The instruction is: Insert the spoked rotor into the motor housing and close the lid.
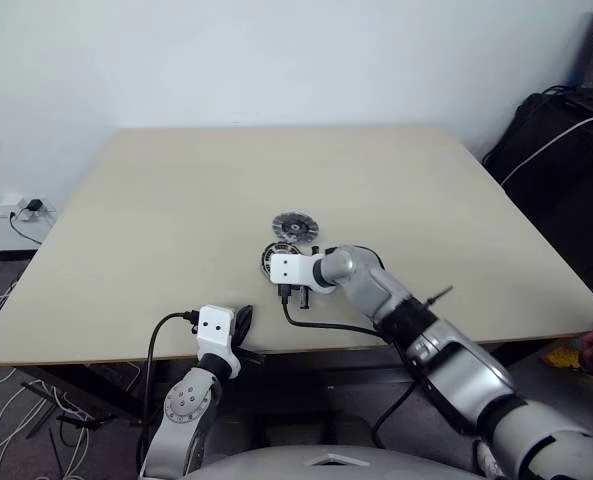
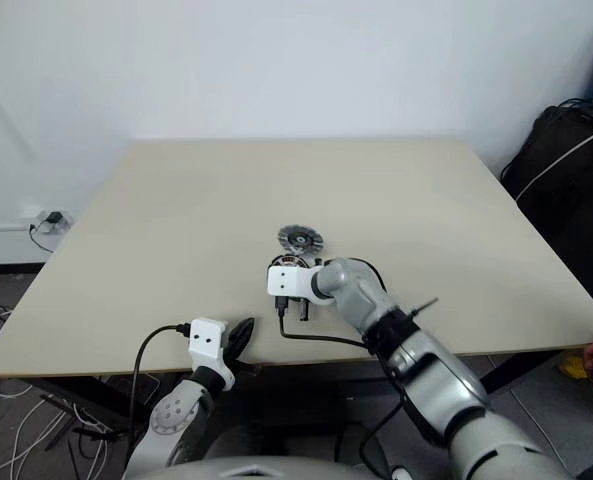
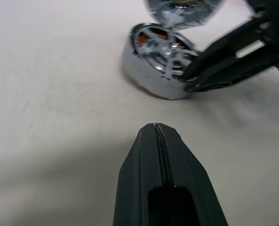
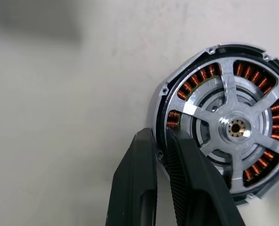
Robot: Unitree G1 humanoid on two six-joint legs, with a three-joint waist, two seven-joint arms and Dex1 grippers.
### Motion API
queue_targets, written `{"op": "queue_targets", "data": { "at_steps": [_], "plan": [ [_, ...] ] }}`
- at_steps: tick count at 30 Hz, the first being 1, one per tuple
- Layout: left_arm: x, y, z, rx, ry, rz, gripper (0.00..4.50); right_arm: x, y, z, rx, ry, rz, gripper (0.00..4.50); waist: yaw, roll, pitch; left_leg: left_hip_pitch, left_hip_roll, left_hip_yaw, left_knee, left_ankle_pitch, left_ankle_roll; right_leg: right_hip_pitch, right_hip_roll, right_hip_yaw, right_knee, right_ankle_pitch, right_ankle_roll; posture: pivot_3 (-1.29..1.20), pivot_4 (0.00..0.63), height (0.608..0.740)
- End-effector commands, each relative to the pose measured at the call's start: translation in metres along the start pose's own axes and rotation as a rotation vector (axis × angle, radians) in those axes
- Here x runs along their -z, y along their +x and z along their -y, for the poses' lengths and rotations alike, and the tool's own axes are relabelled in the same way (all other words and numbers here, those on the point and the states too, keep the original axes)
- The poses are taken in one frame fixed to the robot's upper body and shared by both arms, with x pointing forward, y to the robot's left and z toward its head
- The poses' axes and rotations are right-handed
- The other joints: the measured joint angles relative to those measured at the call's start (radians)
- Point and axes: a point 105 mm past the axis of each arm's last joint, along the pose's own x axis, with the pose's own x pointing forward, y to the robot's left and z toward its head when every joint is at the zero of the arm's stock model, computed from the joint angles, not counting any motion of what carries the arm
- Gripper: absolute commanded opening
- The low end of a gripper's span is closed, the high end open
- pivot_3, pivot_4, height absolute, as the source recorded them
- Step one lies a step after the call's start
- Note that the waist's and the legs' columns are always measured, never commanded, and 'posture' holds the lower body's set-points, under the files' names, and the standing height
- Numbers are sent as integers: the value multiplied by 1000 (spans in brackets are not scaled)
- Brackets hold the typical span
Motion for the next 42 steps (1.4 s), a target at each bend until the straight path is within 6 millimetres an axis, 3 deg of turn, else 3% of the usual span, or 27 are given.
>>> {"op": "queue_targets", "data": {
  "at_steps": [1, 6, 13, 26, 31, 35, 42],
  "plan": [
    [-9, 2, 4, 11, -5, 43, 0, -9, -26, 3, 81, 98, 64, 108, 4, 0, 0, 0, 0, 0, 0, 0, 0, 0, 0, 0, -1, 0, 0, 0, 0, 740],
    [-7, 2, 8, 30, -9, 36, 0, -2, -51, -13, 151, 347, 92, 108, 5, 0, 0, -1, 0, 0, -1, -1, 2, 0, -1, 0, -3, 0, 0, 0, 0, 740],
    [-7, 3, 13, 51, -8, 28, 0, 1, -73, -14, 271, 713, 108, 107, 4, 0, 2, -1, 1, 0, 0, -1, 2, 0, -4, -8, -2, 0, 1, 0, 0, 740],
    [-13, 2, 15, 57, -12, 30, 0, -35, -91, -10, 277, 1041, 223, 15, 3, 0, 2, -1, 1, 0, 0, -1, 1, 0, -3, -13, -2, 0, 1, 0, 0, 740],
    [-13, 1, 16, 54, -12, 27, 0, -25, -81, -10, 279, 1070, 149, 15, 2, 0, 2, -2, 1, 0, 0, -1, 1, 0, -3, -13, -3, 0, 1, 0, 0, 740],
    [-14, -1, 15, 48, -14, 29, 0, -59, -84, -13, 173, 929, 323, 15, -3, 1, 3, -1, 1, 0, -1, -1, 1, 0, -4, -14, -3, 0, 1, 0, 0, 740],
    [-14, -1, 15, 49, -11, 26, 0, -95, -95, -13, 138, 687, 576, 15, -9, -1, 4, -1, 3, 0, -1, -1, 1, 0, -2, -15, -4, 0, 2, 0, 0, 740]
  ]
}}
